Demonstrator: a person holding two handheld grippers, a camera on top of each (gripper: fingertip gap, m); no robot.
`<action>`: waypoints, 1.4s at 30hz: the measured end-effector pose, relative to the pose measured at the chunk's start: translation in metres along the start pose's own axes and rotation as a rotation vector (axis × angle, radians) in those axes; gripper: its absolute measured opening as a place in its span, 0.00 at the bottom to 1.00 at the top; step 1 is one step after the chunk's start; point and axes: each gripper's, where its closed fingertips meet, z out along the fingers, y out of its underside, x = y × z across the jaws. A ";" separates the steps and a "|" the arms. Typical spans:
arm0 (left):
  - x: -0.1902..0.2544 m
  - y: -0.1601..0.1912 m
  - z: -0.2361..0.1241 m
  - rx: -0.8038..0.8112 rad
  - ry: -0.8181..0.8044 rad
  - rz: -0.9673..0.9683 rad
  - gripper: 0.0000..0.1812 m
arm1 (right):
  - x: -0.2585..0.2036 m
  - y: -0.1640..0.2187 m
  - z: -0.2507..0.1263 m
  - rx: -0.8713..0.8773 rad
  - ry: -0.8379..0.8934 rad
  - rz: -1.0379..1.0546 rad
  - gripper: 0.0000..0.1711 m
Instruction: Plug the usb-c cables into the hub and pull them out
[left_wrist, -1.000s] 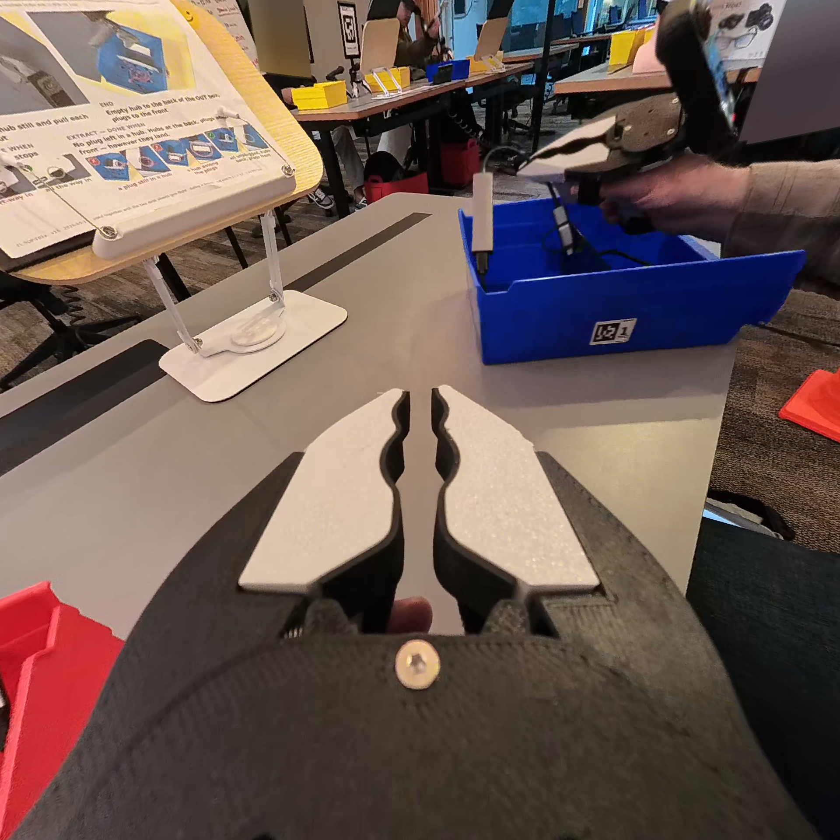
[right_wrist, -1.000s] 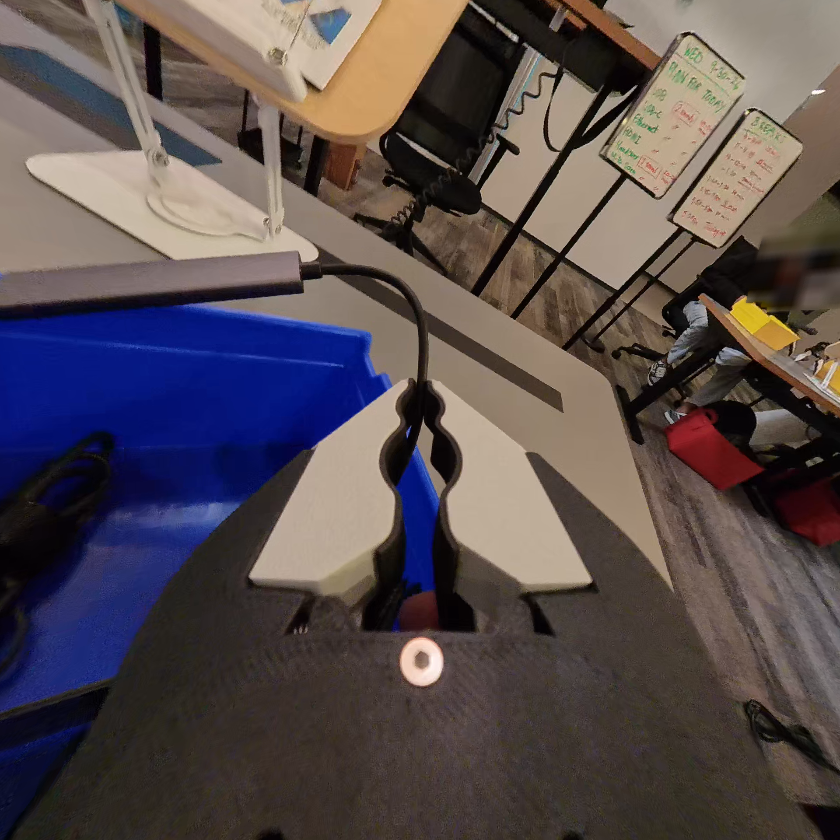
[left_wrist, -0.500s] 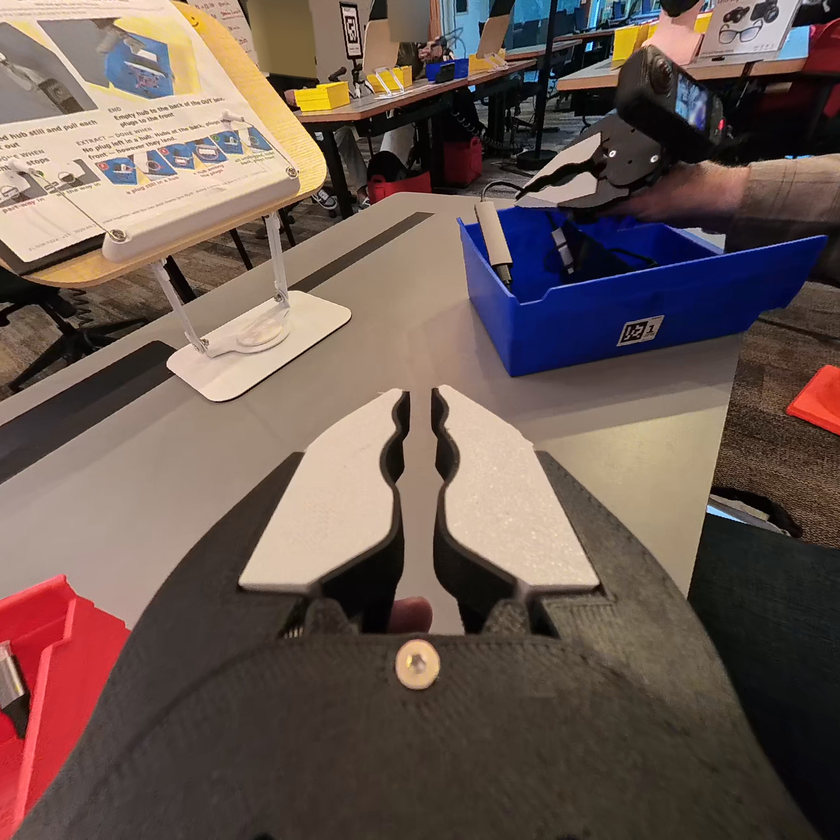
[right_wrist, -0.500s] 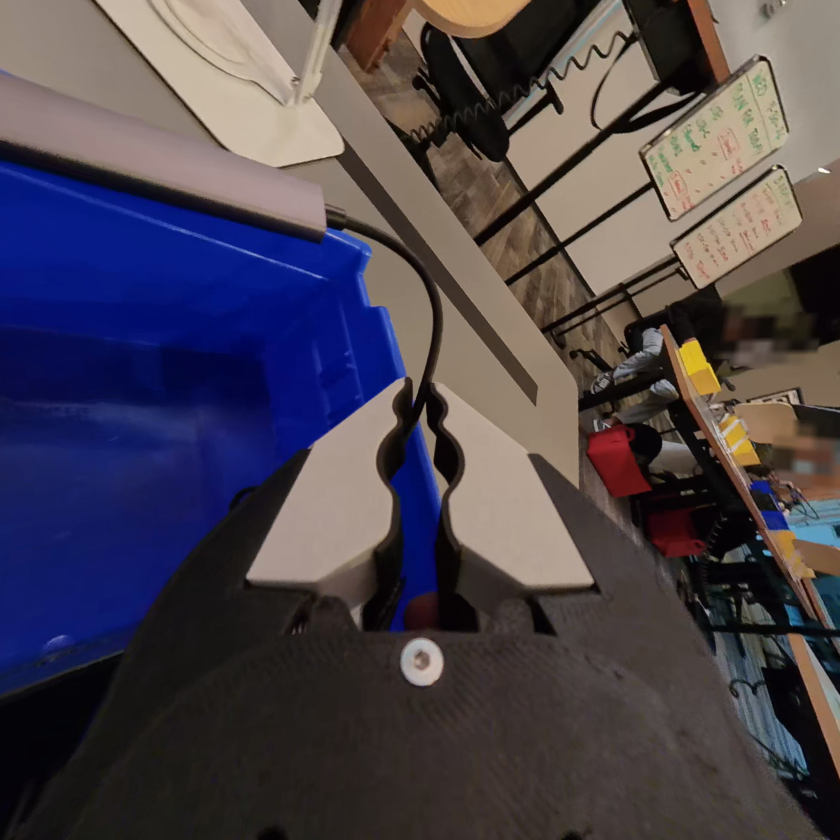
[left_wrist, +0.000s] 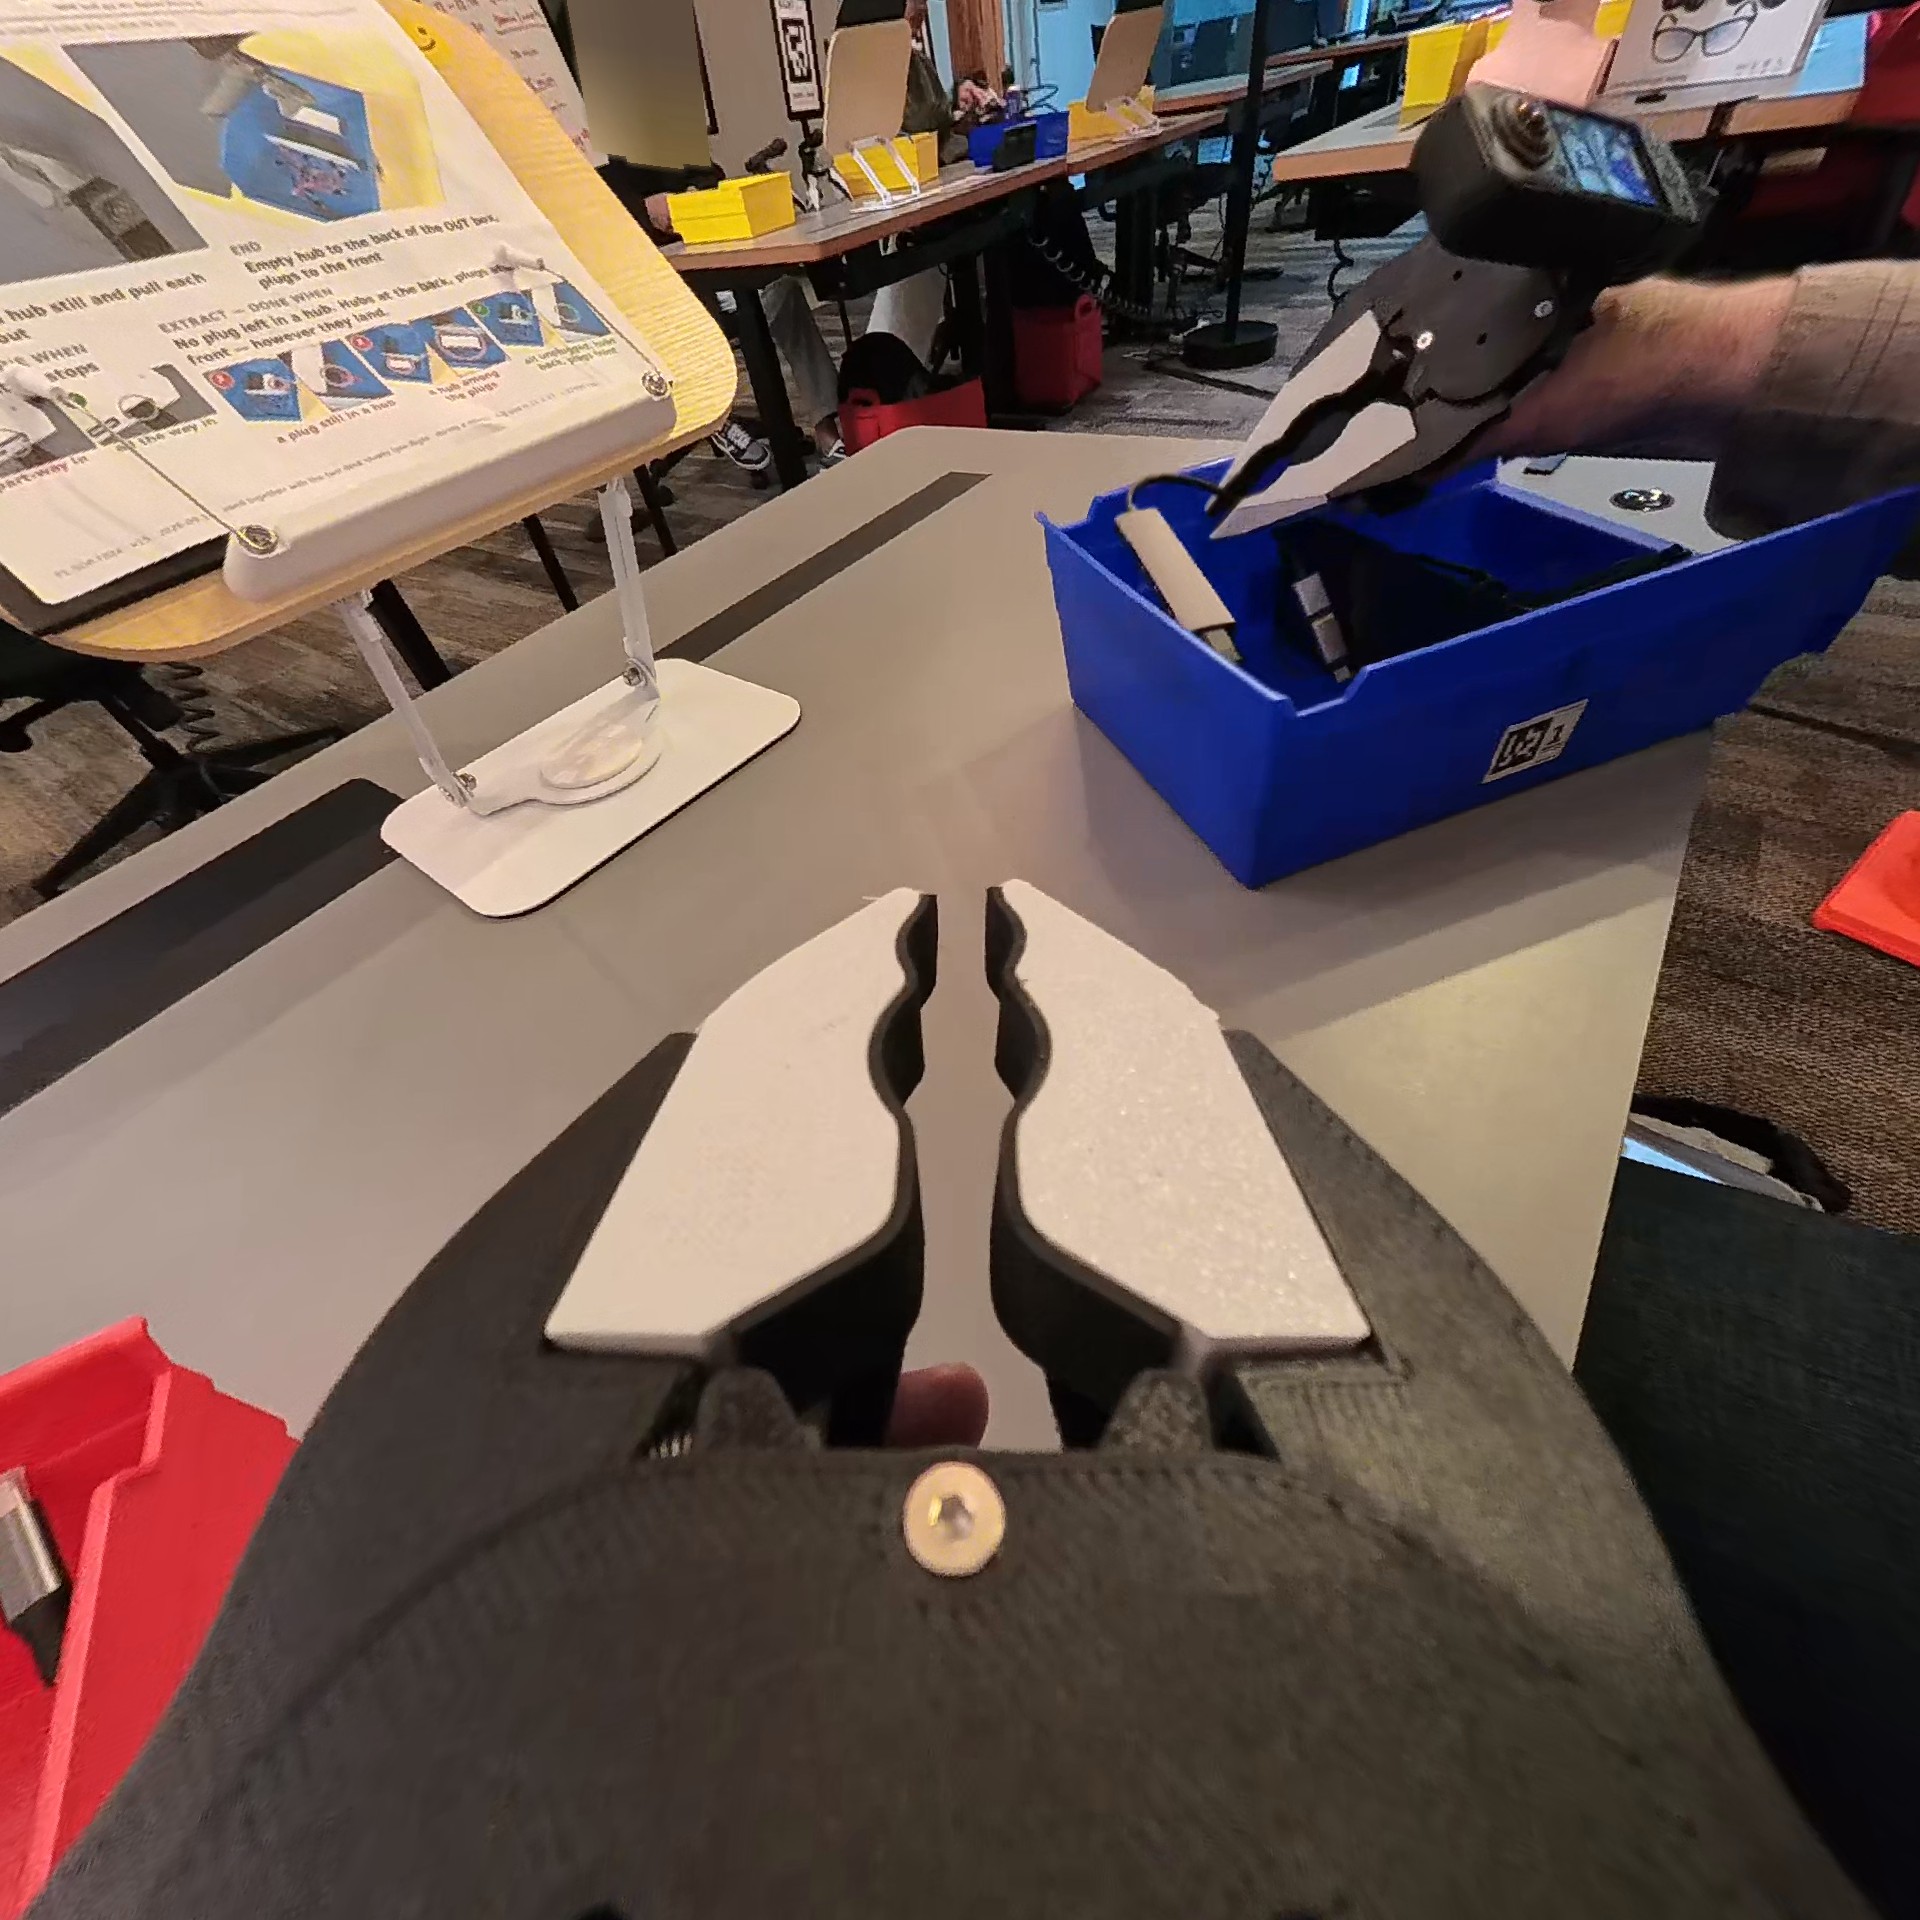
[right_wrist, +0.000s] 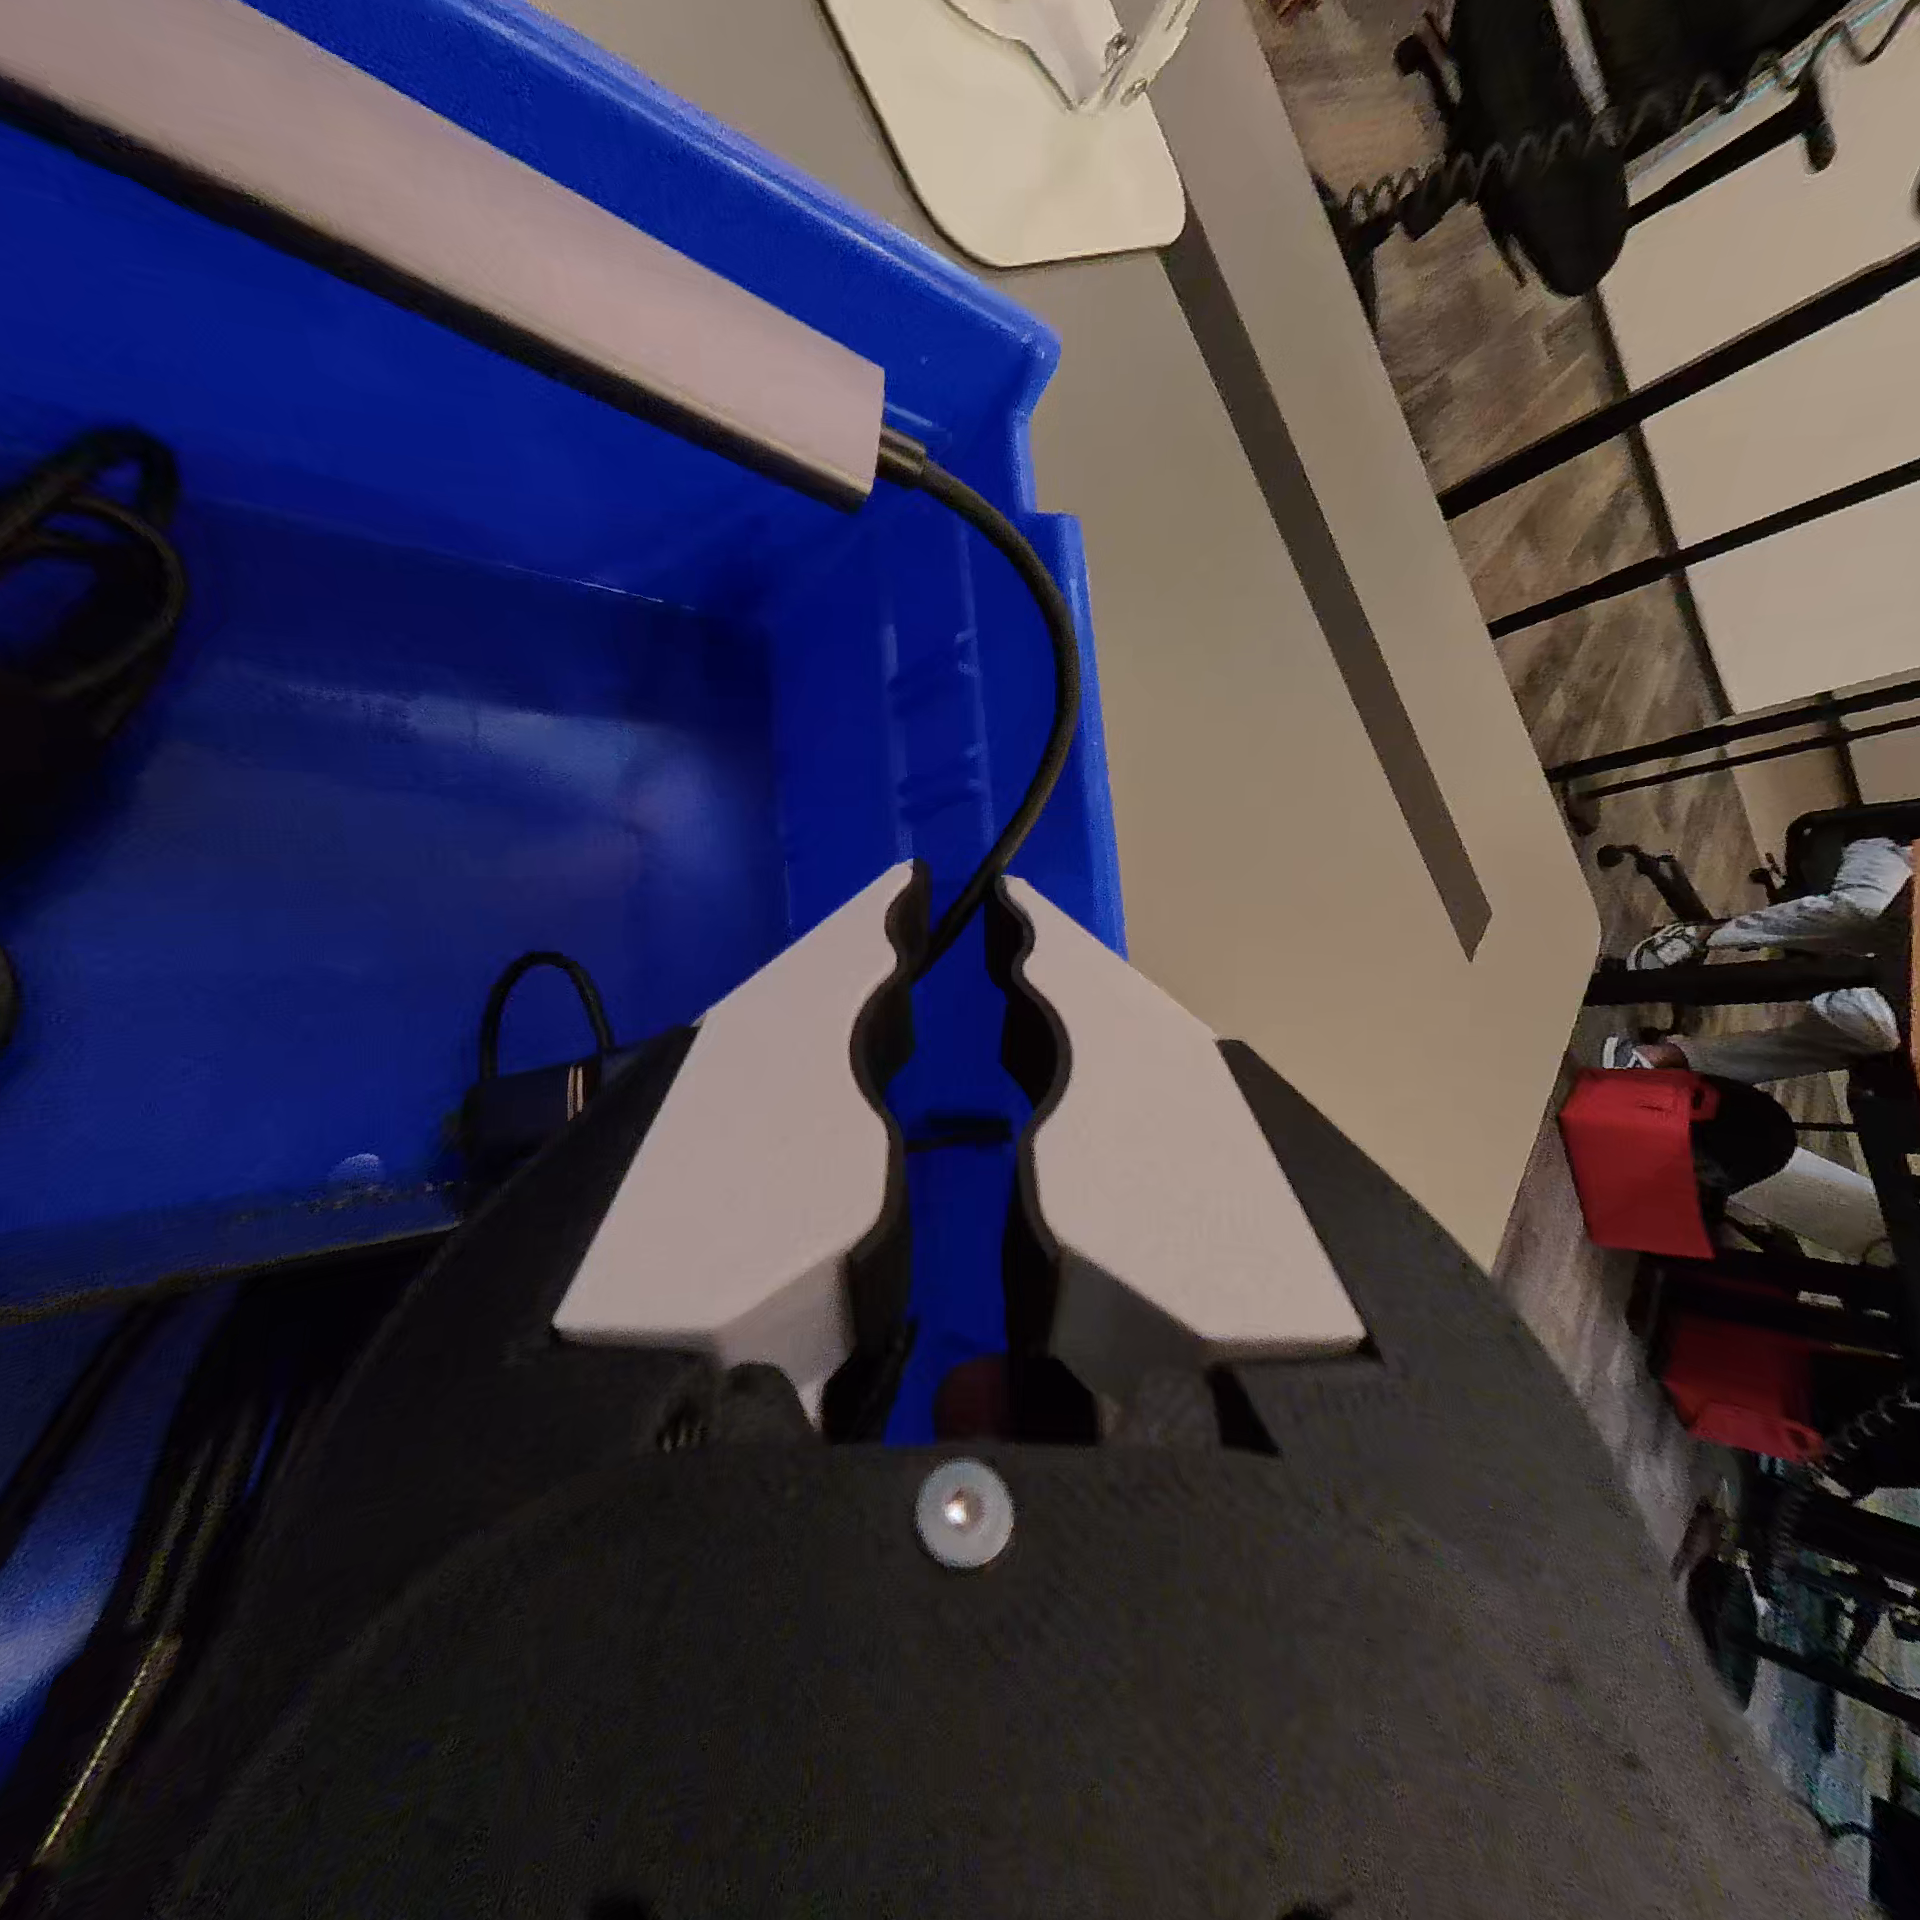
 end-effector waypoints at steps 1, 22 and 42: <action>0.000 0.000 0.000 0.001 0.000 -0.002 0.04 | 0.000 0.000 0.000 -0.005 -0.011 0.001 0.05; -0.003 0.001 -0.003 -0.003 -0.008 0.007 0.04 | 0.083 0.145 -0.033 -0.538 0.345 0.412 0.04; 0.001 0.000 -0.002 -0.010 -0.003 0.023 0.04 | 0.039 0.121 -0.068 -0.426 0.032 0.248 0.25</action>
